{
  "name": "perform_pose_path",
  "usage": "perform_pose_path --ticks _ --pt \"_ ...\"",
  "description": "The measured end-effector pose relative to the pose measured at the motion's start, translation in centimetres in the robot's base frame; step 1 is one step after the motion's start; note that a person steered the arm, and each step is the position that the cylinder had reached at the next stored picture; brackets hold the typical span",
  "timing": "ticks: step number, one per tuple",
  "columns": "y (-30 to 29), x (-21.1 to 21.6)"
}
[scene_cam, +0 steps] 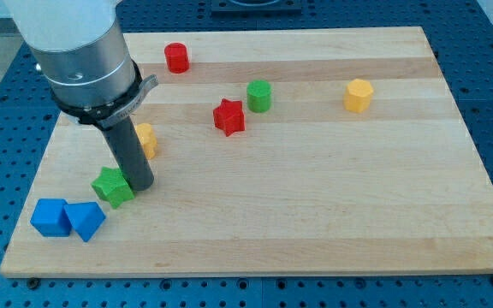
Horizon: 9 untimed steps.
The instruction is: Move green star above blue triangle
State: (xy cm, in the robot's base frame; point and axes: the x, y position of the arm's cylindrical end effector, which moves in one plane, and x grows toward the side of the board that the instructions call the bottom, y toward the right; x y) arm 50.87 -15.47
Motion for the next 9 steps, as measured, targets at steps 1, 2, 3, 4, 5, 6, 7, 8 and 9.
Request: perform_pose_path --ticks 1,2,3,4,5,6,7,8,9 --pt "0.0 0.0" --pt "0.7 0.0" --pt "1.1 0.0" --pt "1.1 0.1" --pt "0.1 1.5" --pt "-0.7 1.8" --pt "-0.8 1.8" --pt "-2.0 1.8" --pt "-3.6 2.0"
